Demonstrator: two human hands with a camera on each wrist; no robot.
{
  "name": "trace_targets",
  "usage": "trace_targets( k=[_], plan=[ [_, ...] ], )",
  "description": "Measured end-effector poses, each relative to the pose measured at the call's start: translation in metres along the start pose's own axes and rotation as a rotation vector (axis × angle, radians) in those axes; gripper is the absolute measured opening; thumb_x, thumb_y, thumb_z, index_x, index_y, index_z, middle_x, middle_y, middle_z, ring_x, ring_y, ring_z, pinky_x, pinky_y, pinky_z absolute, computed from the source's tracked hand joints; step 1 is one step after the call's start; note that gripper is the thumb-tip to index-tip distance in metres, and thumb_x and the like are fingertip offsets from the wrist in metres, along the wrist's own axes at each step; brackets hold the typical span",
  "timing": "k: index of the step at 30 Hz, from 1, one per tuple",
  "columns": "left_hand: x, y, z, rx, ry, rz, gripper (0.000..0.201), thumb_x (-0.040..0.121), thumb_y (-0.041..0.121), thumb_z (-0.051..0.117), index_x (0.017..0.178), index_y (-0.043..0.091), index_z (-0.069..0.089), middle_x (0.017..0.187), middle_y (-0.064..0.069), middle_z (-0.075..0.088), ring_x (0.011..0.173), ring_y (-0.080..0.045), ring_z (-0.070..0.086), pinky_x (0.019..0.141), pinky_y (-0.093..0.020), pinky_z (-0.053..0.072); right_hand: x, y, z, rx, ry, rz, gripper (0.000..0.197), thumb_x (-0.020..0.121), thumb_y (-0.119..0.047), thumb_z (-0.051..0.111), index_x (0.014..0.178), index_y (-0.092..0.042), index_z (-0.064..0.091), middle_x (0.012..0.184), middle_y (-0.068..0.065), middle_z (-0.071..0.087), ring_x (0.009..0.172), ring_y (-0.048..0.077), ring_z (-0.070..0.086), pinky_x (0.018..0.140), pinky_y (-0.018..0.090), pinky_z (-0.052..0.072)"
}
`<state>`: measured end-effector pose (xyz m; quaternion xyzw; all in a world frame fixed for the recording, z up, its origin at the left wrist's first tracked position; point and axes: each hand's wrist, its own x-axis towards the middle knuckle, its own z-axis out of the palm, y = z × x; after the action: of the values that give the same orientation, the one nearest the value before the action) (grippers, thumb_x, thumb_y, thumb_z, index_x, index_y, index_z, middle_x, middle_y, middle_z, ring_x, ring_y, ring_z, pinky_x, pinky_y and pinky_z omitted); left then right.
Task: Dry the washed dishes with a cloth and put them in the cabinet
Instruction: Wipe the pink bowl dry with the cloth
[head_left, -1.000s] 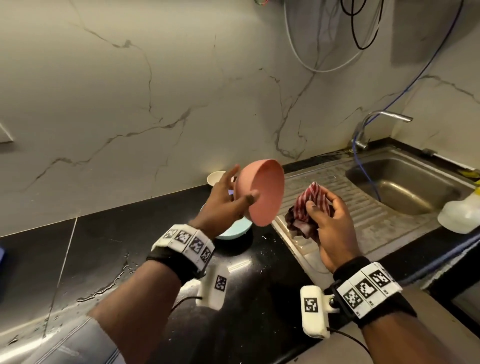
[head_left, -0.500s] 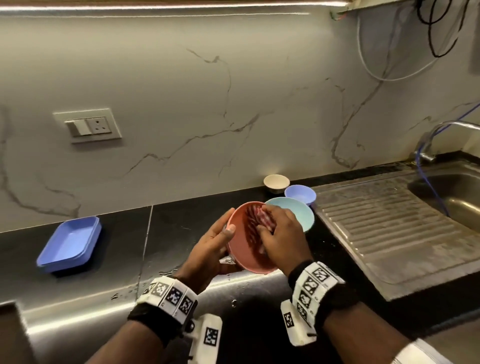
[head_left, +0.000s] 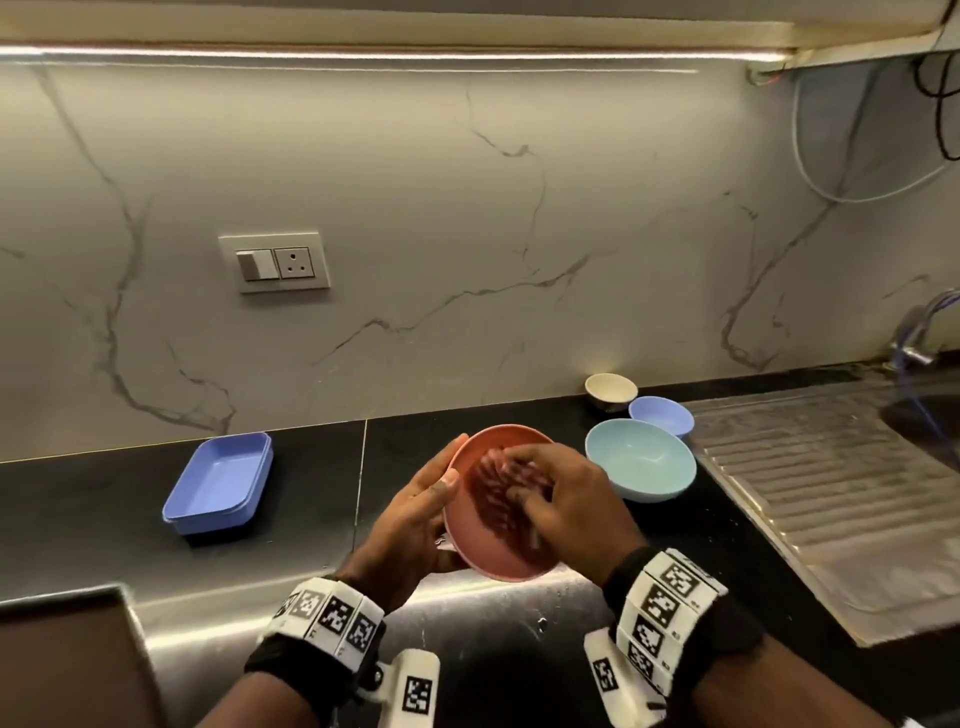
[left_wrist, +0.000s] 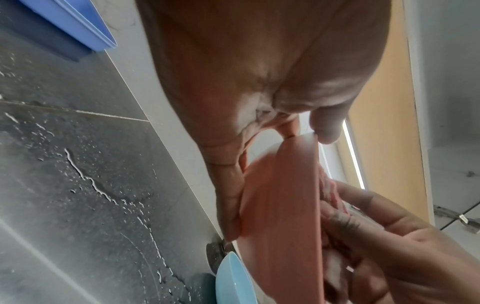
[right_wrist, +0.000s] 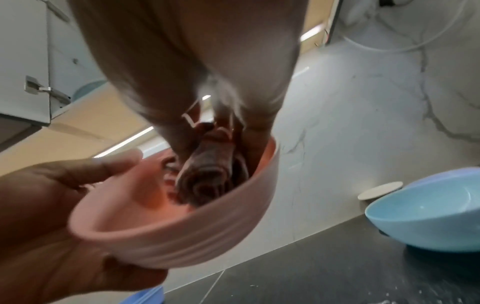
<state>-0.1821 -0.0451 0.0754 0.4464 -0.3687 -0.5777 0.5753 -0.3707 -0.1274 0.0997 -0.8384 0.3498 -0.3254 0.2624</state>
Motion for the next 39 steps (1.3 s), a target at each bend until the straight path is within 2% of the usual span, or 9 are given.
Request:
trace_targets(
  k=[3, 7, 12, 17, 20, 27, 32, 35, 39],
  plan=[
    [-0.002, 0.001, 0.001, -0.008, -0.028, -0.001, 0.054, 0.086, 0.044, 0.063, 0.138, 0.047, 0.052, 0.140, -0.005, 0.059, 0.126, -0.038, 0.057, 0.080, -0.062, 0.056, 0.009, -0.012, 0.010, -0.163, 0.076, -0.013, 0.037, 0.091, -0.019, 0.065, 0.128, -0.023, 0.061, 0.123, -0.003, 0.066, 0.111, 0.012, 0.060, 0.095, 0.020, 0.045],
    [0.003, 0.005, 0.005, -0.068, -0.041, 0.011, 0.053, 0.084, 0.038, 0.065, 0.136, 0.043, 0.056, 0.140, -0.009, 0.059, 0.126, -0.040, 0.057, 0.075, -0.058, 0.059, -0.004, -0.023, 0.030, -0.046, -0.145, -0.009, 0.046, 0.087, -0.013, 0.064, 0.130, -0.027, 0.057, 0.125, -0.004, 0.062, 0.114, 0.014, 0.058, 0.100, 0.034, 0.049],
    [0.006, 0.002, 0.000, -0.020, -0.018, -0.002, 0.053, 0.084, 0.040, 0.067, 0.136, 0.046, 0.055, 0.145, -0.011, 0.052, 0.127, -0.045, 0.053, 0.074, -0.054, 0.059, -0.007, -0.013, 0.003, -0.124, -0.484, -0.042, 0.052, 0.088, -0.011, 0.068, 0.136, -0.027, 0.055, 0.135, -0.006, 0.057, 0.125, 0.014, 0.051, 0.109, 0.031, 0.041],
    [0.013, 0.003, 0.010, 0.012, -0.007, 0.015, 0.052, 0.087, 0.037, 0.066, 0.137, 0.046, 0.054, 0.145, -0.004, 0.054, 0.130, -0.034, 0.054, 0.084, -0.066, 0.055, 0.011, 0.001, -0.018, -0.288, -0.102, -0.352, 0.039, 0.086, -0.012, 0.066, 0.123, -0.022, 0.067, 0.124, 0.000, 0.066, 0.111, 0.021, 0.063, 0.095, 0.033, 0.053],
    [0.018, 0.007, 0.023, 0.053, -0.025, 0.027, 0.052, 0.087, 0.033, 0.065, 0.137, 0.044, 0.055, 0.142, -0.002, 0.056, 0.129, -0.032, 0.056, 0.083, -0.064, 0.055, 0.019, 0.008, -0.014, -0.549, -0.127, -0.503, 0.034, 0.087, -0.027, 0.057, 0.118, -0.019, 0.068, 0.121, 0.007, 0.066, 0.106, 0.028, 0.065, 0.086, 0.046, 0.057],
    [0.025, 0.004, 0.028, 0.072, 0.052, 0.086, 0.055, 0.084, 0.029, 0.070, 0.136, 0.042, 0.057, 0.129, -0.013, 0.060, 0.117, -0.033, 0.064, 0.080, -0.070, 0.054, 0.000, 0.024, -0.002, -0.501, -0.349, -0.120, 0.057, 0.093, -0.034, 0.060, 0.145, -0.034, 0.036, 0.140, 0.003, 0.049, 0.114, 0.028, 0.060, 0.095, 0.040, 0.052],
    [0.031, -0.002, 0.034, 0.051, 0.052, 0.077, 0.054, 0.085, 0.027, 0.071, 0.135, 0.040, 0.057, 0.127, -0.014, 0.063, 0.118, -0.034, 0.064, 0.081, -0.071, 0.053, 0.008, 0.023, -0.010, 0.032, -0.511, 0.151, 0.047, 0.091, -0.016, 0.062, 0.136, -0.028, 0.052, 0.126, 0.000, 0.063, 0.114, 0.022, 0.061, 0.097, 0.042, 0.052],
    [0.032, -0.004, 0.034, 0.010, 0.043, 0.059, 0.055, 0.085, 0.029, 0.070, 0.137, 0.038, 0.056, 0.134, -0.013, 0.059, 0.122, -0.036, 0.061, 0.082, -0.065, 0.055, 0.010, 0.026, -0.015, 0.463, -0.355, 0.170, 0.034, 0.094, -0.013, 0.065, 0.124, -0.028, 0.059, 0.118, -0.007, 0.065, 0.111, 0.013, 0.062, 0.095, 0.037, 0.054],
    [0.032, -0.004, 0.039, -0.020, 0.012, 0.055, 0.052, 0.086, 0.030, 0.067, 0.136, 0.037, 0.057, 0.137, -0.010, 0.059, 0.126, -0.036, 0.057, 0.072, -0.054, 0.059, 0.013, 0.031, -0.008, 0.265, -0.030, 0.093, 0.042, 0.091, -0.014, 0.067, 0.127, -0.034, 0.059, 0.120, -0.011, 0.064, 0.113, 0.006, 0.059, 0.102, 0.035, 0.050]
  ],
)
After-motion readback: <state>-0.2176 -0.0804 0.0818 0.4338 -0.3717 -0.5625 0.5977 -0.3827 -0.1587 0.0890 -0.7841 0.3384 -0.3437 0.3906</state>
